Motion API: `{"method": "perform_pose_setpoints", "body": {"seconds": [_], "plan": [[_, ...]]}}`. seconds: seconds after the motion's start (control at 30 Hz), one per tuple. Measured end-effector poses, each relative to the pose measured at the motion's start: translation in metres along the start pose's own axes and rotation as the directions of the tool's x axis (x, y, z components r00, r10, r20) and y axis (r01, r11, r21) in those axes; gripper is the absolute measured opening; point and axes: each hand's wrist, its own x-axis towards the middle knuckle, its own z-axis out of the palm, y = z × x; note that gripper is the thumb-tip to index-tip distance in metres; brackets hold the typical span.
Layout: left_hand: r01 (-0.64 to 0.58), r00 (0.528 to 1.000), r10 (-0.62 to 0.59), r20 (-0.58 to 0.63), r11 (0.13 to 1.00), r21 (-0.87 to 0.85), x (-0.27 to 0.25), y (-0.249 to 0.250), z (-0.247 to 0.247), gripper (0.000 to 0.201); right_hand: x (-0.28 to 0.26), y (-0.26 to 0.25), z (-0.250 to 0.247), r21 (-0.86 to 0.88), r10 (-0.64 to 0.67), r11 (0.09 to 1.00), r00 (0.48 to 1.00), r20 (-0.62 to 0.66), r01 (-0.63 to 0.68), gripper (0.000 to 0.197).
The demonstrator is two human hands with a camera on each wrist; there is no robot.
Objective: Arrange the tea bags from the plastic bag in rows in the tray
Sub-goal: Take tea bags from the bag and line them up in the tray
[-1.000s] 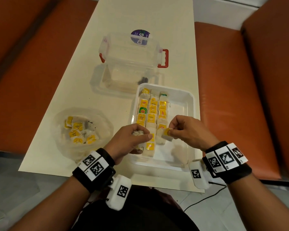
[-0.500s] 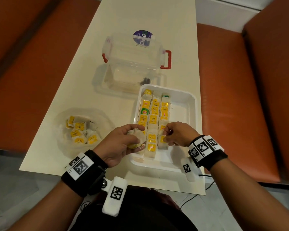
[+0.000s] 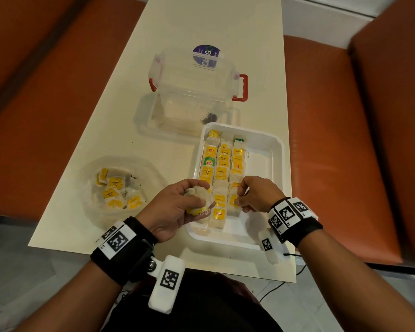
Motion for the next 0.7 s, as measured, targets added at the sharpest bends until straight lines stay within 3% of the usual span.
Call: {"method": "perform_pose_setpoints", "body": {"seconds": [0.23, 0.5, 0.7], "plan": [[0.021, 0.999, -0.018, 0.027, 0.995, -0.1, 0.0, 0.001, 0.001, 0.028, 0.0, 0.001, -0.001, -0.032, -0.046, 0.998, 0.998, -0.04, 0.045, 0.018], [0.009, 1.0, -0.01, -0.024, 0.998, -0.06, 0.007, -0.001, 0.0, 0.028, -0.007, 0.007, -0.004, 0.009, -0.086, 0.996, 0.992, -0.088, 0.087, 0.017], [-0.011, 0.999, 0.006, -0.039, 0.993, -0.116, 0.013, -0.003, 0.008, 0.021, -0.032, 0.0, -0.007, 0.158, -0.174, 0.967, 0.972, -0.158, 0.199, 0.02]]}}
